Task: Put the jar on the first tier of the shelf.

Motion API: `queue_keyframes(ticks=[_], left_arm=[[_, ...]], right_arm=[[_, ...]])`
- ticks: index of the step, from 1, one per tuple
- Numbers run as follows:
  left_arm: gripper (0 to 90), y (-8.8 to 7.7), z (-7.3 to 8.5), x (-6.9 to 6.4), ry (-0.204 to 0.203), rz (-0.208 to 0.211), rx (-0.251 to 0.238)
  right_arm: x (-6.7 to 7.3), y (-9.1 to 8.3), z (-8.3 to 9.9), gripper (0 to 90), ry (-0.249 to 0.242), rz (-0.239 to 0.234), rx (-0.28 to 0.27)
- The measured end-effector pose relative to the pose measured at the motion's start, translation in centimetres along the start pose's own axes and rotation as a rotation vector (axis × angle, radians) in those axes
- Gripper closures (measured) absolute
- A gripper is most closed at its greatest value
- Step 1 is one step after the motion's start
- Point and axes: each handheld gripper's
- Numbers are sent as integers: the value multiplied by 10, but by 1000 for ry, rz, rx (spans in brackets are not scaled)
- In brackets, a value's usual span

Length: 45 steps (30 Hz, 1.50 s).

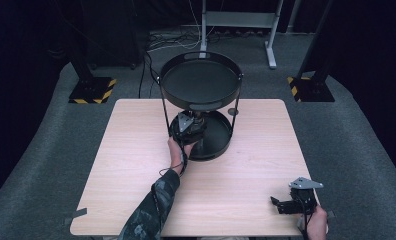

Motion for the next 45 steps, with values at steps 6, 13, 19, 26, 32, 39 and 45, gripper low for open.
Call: queue_keyframes(ticks=[6,13,19,26,32,39,45], left_arm=[[311,1,0,4,-14,9,7],[310,1,-1,4,-17,13,7],[310,2,-1,4,-15,12,8],[309,0,-2,4,-13,4,20],[243,-2,-5,6,-15,6,49],[93,-16,-17,11,22,39,156],[15,-40,-25,7,63,76,257]], right_arm=[[0,0,0,0,1,-1,1],[0,0,0,0,1,-1,1],[0,0,0,0,0,-2,1],[0,0,0,0,-1,-1,0],[0,0,0,0,0,-1,0],[0,0,0,0,-1,-3,0],[0,0,0,0,-1,-4,1]])
Point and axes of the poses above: each handheld gripper's, and its own axes: y roughly forward along the jaws, z roughly out of its underside, x roughly to its left, and after that the axes turned 2 degrees about x, right-handed
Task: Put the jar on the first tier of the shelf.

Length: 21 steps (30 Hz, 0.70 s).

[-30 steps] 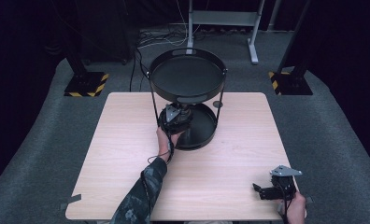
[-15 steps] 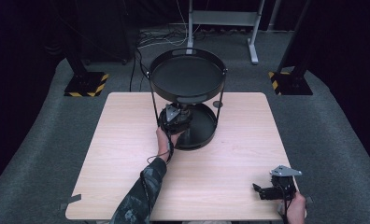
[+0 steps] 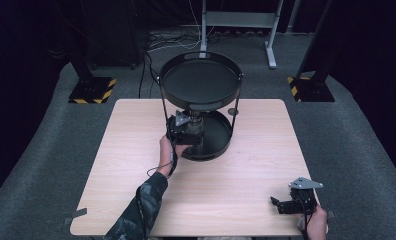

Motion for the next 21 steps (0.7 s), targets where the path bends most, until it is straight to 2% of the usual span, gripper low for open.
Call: queue_keyframes(ticks=[7,11,16,19,21], left_arm=[[3,-36,9,-5,56,-3,52],[3,-57,25,-6,73,-1,75],[3,-82,52,-5,103,-29,139],[2,-95,73,0,98,-56,179],[2,-105,89,5,80,-78,199]], right_arm=[[0,0,0,0,0,0,0],[0,0,0,0,1,-1,0],[0,0,0,0,1,-2,1],[0,0,0,0,2,-1,1],[0,0,0,0,3,-1,1]])
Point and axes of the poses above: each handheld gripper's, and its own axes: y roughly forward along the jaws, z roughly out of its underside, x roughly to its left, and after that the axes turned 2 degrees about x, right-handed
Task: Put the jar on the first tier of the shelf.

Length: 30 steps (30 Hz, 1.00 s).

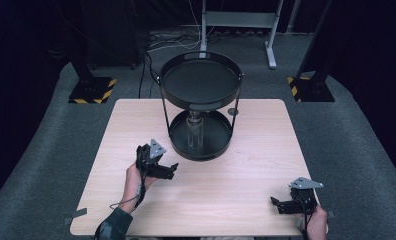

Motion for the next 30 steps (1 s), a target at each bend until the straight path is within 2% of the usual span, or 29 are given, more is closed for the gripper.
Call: queue_keyframes(ticks=[2,4,8,13,15,17,20,30], left_arm=[[2,-6,20,6,-23,-18,21],[2,-9,41,11,-63,-30,42],[2,-12,79,19,-141,-25,94],[0,-16,109,21,-195,-24,108],[1,-19,113,22,-219,-22,98],[2,-22,116,22,-214,-34,96],[2,-22,117,24,-224,-20,98],[1,-22,117,24,-225,-21,98]], right_arm=[[0,0,0,0,0,0,0],[0,0,0,0,0,0,0],[0,0,0,0,0,0,0],[0,0,0,0,2,1,0],[0,0,0,0,2,0,1],[0,0,0,0,2,1,0],[0,0,0,0,2,0,1],[0,0,0,0,0,2,-1]])
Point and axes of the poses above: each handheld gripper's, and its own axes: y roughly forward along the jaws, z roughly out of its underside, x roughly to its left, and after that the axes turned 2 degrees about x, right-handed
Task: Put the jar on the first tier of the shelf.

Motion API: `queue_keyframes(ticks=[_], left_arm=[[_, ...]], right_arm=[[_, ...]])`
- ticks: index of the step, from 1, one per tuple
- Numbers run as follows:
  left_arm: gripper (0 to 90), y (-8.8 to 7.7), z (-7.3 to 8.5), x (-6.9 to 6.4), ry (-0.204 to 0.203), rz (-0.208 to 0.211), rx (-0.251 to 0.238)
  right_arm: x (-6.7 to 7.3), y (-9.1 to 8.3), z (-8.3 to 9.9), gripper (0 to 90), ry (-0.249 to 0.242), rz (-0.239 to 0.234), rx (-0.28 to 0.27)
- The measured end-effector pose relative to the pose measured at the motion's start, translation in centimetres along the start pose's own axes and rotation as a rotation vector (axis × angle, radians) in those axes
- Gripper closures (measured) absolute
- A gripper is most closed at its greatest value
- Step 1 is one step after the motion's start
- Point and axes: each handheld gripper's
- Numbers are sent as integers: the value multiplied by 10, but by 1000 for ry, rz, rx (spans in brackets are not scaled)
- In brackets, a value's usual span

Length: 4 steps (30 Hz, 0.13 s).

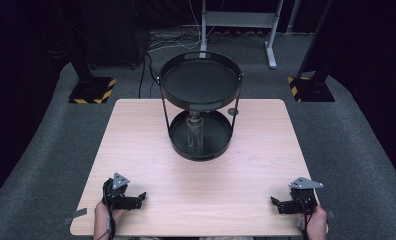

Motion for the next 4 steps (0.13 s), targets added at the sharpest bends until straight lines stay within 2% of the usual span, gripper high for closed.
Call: queue_keyframes(ticks=[4], left_arm=[[1,0,0,0,0,-1,0]], right_arm=[[0,0,0,0,-2,1,-1]])
Point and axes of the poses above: each handheld gripper's, and its own axes: y roughly forward along the jaws, z roughly out of its underside, x roughly to its left, and after that the axes turned 2 degrees about x, right-handed
